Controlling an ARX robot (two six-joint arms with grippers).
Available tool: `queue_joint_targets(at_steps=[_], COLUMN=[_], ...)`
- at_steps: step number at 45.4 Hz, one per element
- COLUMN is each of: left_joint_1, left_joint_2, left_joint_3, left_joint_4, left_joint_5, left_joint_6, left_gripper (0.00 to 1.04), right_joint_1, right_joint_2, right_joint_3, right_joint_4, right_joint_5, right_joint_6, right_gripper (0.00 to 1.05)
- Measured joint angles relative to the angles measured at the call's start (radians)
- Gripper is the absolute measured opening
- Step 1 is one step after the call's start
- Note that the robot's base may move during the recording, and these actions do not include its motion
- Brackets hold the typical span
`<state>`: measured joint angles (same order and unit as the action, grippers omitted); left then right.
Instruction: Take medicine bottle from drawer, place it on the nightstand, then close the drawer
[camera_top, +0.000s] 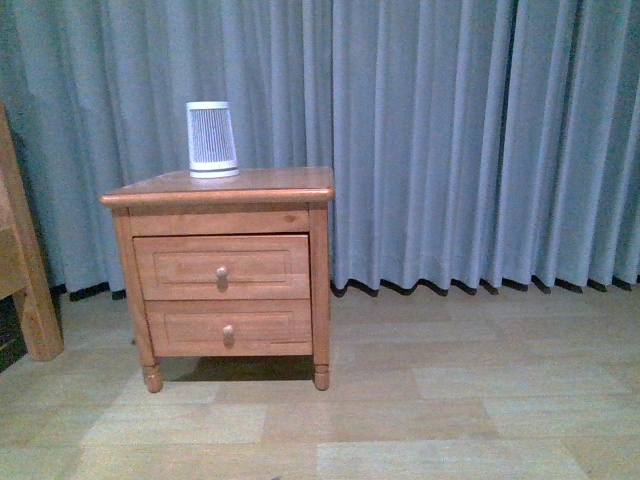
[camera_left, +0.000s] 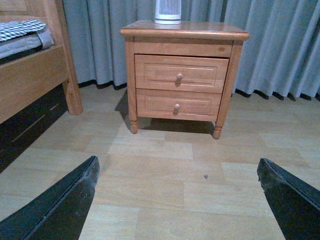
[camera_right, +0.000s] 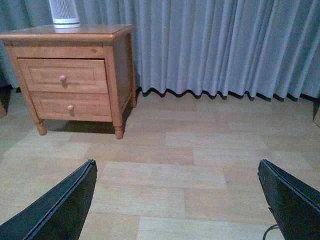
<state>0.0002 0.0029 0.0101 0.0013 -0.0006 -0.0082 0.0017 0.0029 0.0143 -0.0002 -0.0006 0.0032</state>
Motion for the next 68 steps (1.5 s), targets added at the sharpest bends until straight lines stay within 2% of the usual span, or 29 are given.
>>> queue_joint_targets(at_steps=[58, 61, 63, 68], left_joint_1=[0.000, -0.034, -0.043, -0.058], left_joint_2=[0.000, 0.085, 0.180, 0.411], left_joint_3=[0.000, 0.034, 0.035, 0.055], left_joint_4=[-0.001, -0.097, -0.043, 0.200], left_joint_5=[0.000, -0.101, -0.104, -0.121], left_joint_6=[0.000, -0.105, -0.154, -0.183], left_gripper=[0.98, 0.98, 0.98, 0.98], right_joint_1=[0.000, 0.000, 0.000, 0.000], right_joint_2=[0.000, 0.000, 0.000, 0.000], right_joint_3=[0.000, 0.000, 0.000, 0.000], right_joint_4=[0.000, 0.000, 0.000, 0.000], right_joint_5=[0.000, 0.001, 0.000, 0.001], right_joint_6=[0.000, 0.000, 0.000, 0.000], right_gripper=[0.98, 0.98, 0.98, 0.98])
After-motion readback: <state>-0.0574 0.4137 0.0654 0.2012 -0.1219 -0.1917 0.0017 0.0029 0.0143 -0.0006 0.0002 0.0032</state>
